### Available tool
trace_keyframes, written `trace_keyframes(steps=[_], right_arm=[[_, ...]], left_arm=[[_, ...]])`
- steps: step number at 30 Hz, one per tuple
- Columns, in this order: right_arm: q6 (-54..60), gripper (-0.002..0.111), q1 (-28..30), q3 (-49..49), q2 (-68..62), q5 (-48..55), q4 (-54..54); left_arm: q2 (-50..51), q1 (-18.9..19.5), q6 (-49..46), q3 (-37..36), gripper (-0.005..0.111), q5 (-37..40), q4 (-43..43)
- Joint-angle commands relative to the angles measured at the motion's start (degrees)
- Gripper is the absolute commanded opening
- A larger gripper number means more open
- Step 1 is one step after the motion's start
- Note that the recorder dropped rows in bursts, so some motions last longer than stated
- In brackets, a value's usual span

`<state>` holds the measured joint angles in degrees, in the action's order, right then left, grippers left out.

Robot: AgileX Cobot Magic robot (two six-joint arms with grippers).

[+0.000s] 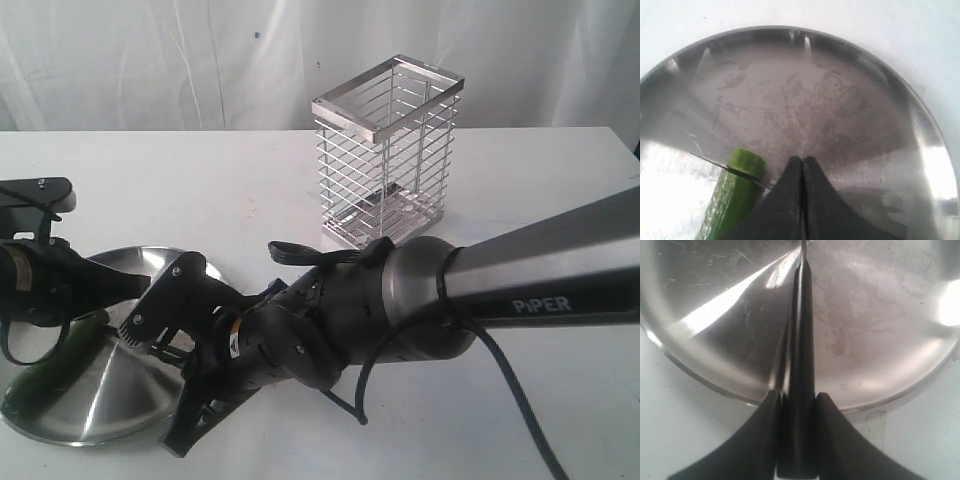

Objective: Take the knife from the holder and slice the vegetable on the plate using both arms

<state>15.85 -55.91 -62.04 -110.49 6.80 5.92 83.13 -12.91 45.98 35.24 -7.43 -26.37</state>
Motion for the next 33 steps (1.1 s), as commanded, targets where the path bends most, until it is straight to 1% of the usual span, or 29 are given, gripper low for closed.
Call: trace_keyframes(steps=[1,6,9,13,15,19,24,28,33], right_arm=[[0.56,0.0,-0.05,-0.19,0.39,-0.6,-0.29],[0.56,0.0,-0.05,-0.19,0.39,-0.6,-0.29],[0.56,0.0,-0.05,-0.19,0.39,-0.49,-0.29],[0.56,0.0,-0.05,-0.19,0.74,-0.41,-0.29],[0.56,0.0,-0.05,-0.56,1.01,-0.28,-0.29],[0.56,0.0,-0.05,-2.47,1.12,0.44,-0.29],[0.56,0.0,-0.05,-4.17,0.31,1.41,-0.29],[0.56,0.0,-0.05,-5.96,-1.34,3.02,-0.29],[0.56,0.0,-0.05,-6.48,-3.29,3.66,-0.29]], left_arm=[[3.06,-0.36,-1.07,-0.53,0.0,1.62,0.22],[9.55,-0.36,-1.07,-0.53,0.0,-0.2,0.22],[10.46,-0.36,-1.07,-0.43,0.0,-0.53,0.22],[6.6,-0.36,-1.07,0.49,0.0,-0.31,0.12],[3.61,-0.36,-1.22,1.29,0.0,2.2,0.12],[-1.95,-0.36,-2.62,2.09,0.0,9.71,0.12],[-6.98,-0.36,-2.66,0.18,0.0,14.44,0.0],[-7.43,-0.36,-2.51,-4.01,0.0,14.39,0.11],[-6.65,-0.36,-2.11,-7.54,0.0,9.51,0.11]])
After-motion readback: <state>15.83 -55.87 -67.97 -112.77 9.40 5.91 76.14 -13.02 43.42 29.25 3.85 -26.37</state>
